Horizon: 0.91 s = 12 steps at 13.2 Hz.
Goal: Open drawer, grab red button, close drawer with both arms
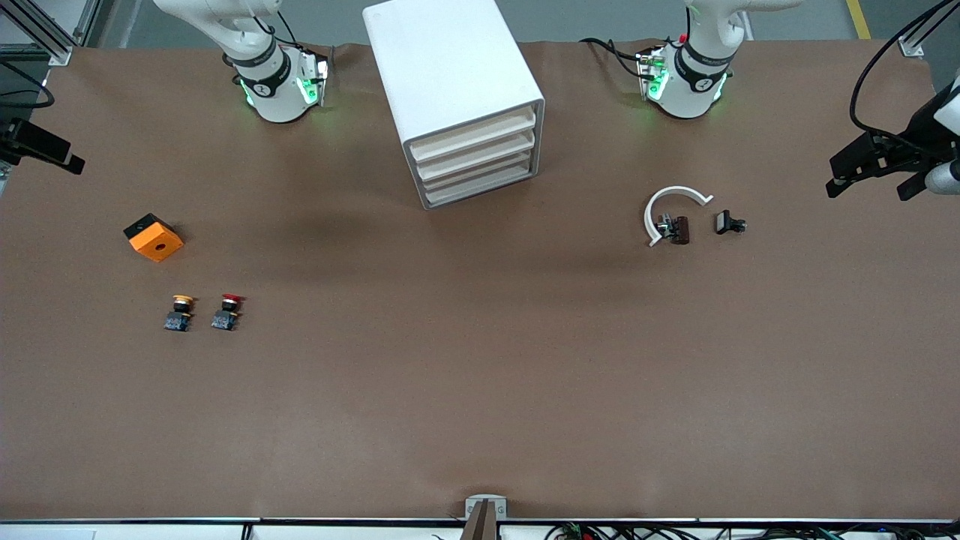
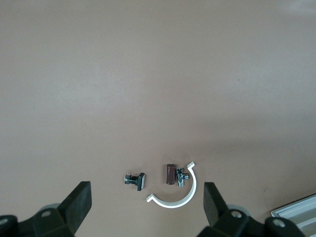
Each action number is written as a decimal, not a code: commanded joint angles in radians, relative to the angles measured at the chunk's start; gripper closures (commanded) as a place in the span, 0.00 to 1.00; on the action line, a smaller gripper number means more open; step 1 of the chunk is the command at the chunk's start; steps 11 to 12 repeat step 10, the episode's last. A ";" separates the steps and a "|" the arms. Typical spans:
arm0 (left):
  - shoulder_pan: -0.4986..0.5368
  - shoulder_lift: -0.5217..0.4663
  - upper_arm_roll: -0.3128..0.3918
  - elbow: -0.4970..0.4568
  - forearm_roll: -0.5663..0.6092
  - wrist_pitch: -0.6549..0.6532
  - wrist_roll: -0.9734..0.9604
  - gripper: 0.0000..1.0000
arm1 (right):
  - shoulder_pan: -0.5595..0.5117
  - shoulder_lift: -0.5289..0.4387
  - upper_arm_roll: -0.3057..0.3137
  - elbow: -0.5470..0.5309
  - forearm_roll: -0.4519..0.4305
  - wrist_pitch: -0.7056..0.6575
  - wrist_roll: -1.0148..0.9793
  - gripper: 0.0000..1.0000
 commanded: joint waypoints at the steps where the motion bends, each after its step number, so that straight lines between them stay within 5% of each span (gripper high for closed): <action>1: -0.003 0.003 0.000 0.013 0.001 -0.019 -0.009 0.00 | 0.000 -0.059 0.004 -0.061 -0.008 0.035 -0.048 0.00; 12: -0.005 0.003 0.000 0.013 0.001 -0.019 -0.013 0.00 | 0.003 -0.090 0.001 -0.084 -0.065 0.058 -0.072 0.00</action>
